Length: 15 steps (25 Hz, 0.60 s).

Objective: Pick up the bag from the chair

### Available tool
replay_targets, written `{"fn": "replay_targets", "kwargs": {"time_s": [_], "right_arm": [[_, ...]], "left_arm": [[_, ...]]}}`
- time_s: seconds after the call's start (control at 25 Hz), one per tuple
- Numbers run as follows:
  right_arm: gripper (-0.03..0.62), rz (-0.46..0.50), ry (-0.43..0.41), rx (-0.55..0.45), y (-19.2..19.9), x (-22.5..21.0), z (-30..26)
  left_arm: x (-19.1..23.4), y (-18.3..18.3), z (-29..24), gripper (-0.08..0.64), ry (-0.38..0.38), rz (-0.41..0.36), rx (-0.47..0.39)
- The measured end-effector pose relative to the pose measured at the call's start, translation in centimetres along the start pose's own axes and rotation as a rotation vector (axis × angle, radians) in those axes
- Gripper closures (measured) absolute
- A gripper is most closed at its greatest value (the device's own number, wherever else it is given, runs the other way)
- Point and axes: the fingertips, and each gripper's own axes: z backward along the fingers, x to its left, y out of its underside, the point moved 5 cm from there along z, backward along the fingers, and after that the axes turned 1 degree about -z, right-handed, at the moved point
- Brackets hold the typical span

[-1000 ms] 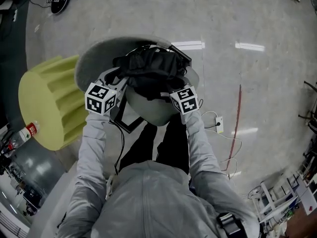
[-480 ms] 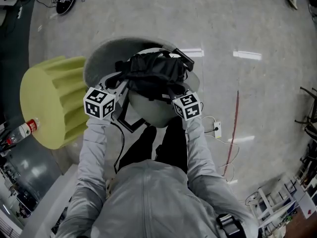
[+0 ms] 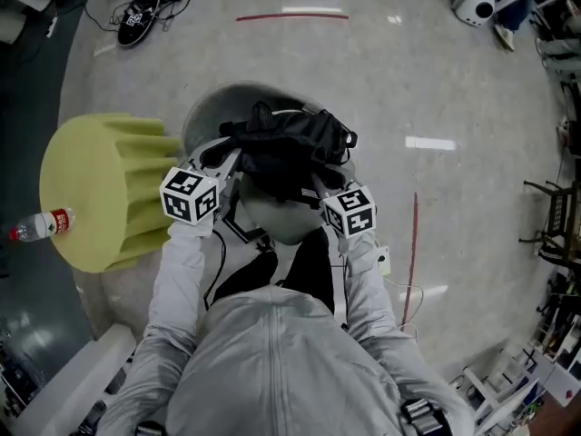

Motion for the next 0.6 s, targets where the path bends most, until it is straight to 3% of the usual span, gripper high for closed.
{"fn": "replay_targets", "kwargs": {"time_s": [0.24,0.48,0.6], "right_arm": [[0.534,0.100,0.073,-0.116,-7.0,3.4,3.7],[0.534,0.174,0.097,-0.188,-11.7,7.1,9.0],[0.534,0.180,0.116,-0.211,-13.2,8.9,10.8]], "left_arm": [[-0.9,-5.8,4.5,0.488,-0.009,-0.071,-0.190],[-3.4,-10.3,9.7,0.491,-0.008,-0.116,-0.283],[-4.4,-12.2,12.0,0.491,0.005,-0.173,-0.330]]}}
